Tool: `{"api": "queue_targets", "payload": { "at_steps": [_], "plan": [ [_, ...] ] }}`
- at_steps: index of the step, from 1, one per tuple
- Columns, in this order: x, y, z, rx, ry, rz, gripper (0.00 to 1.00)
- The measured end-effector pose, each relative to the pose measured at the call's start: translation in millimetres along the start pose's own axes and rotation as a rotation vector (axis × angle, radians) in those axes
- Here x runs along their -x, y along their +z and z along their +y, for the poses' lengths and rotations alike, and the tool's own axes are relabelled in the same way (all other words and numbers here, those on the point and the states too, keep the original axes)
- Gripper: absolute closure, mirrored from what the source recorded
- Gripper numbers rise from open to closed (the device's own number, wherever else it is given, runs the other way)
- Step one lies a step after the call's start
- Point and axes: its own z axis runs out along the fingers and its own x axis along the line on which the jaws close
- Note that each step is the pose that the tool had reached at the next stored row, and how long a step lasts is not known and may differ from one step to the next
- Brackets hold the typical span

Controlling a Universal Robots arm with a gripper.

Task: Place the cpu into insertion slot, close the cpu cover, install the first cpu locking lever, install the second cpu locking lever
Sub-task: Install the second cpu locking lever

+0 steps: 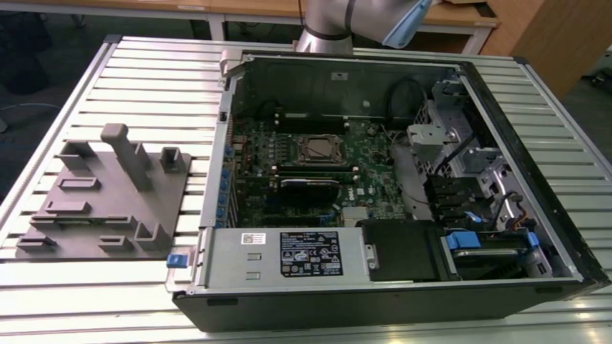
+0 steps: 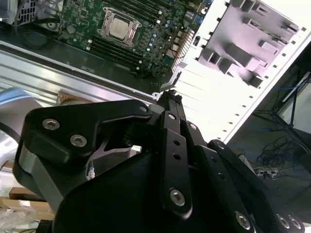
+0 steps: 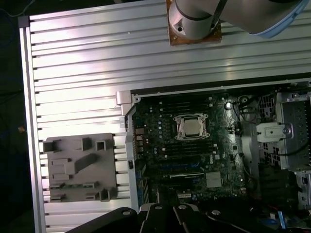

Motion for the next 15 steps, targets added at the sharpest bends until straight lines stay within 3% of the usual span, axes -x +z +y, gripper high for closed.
{"api": "queue_targets", "payload": {
  "at_steps": [15],
  "plan": [
    [2.0, 27.3, -0.6, -0.0026, 0.001, 0.0219, 0.89]
  ]
}}
